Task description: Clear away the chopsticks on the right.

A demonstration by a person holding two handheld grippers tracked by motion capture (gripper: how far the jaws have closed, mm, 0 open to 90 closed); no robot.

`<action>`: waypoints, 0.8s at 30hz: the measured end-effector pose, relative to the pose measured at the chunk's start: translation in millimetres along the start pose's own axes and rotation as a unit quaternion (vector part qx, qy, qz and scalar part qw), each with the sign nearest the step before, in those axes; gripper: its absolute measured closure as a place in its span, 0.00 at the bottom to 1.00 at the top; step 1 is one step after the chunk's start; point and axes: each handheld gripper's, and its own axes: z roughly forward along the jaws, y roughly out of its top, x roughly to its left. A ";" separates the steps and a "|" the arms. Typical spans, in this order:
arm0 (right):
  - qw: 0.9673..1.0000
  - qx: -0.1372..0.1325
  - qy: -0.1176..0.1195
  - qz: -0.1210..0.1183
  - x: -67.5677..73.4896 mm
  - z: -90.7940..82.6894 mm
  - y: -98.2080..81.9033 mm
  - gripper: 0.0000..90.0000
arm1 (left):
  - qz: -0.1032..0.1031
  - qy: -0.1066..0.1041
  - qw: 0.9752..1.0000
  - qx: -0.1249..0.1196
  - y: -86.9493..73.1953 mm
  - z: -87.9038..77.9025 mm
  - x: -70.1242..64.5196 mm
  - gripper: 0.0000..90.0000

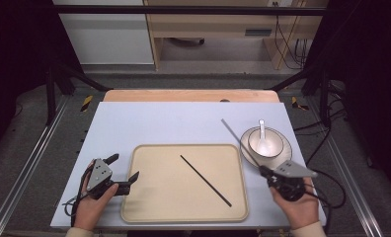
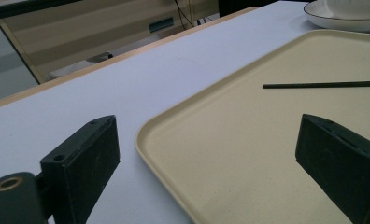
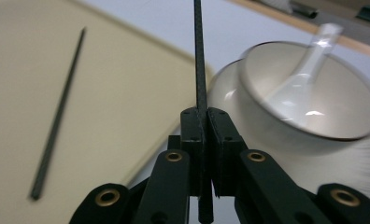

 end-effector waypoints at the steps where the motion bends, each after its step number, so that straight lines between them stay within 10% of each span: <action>1: 1.000 0.012 0.011 -0.011 15.2 2.7 -1.0 0.95 | 0.000 -0.001 1.000 0.001 -0.1 1.0 -0.7 0.07; 8: 0.993 0.088 0.049 -0.063 78.3 29.4 -0.2 0.95 | 0.003 -0.005 1.000 -0.004 2.0 -1.0 -2.5 0.07; 24: 0.988 0.124 0.086 -0.044 86.0 59.0 2.4 0.95 | 0.000 -0.015 1.000 -0.012 7.8 -0.1 -9.2 0.07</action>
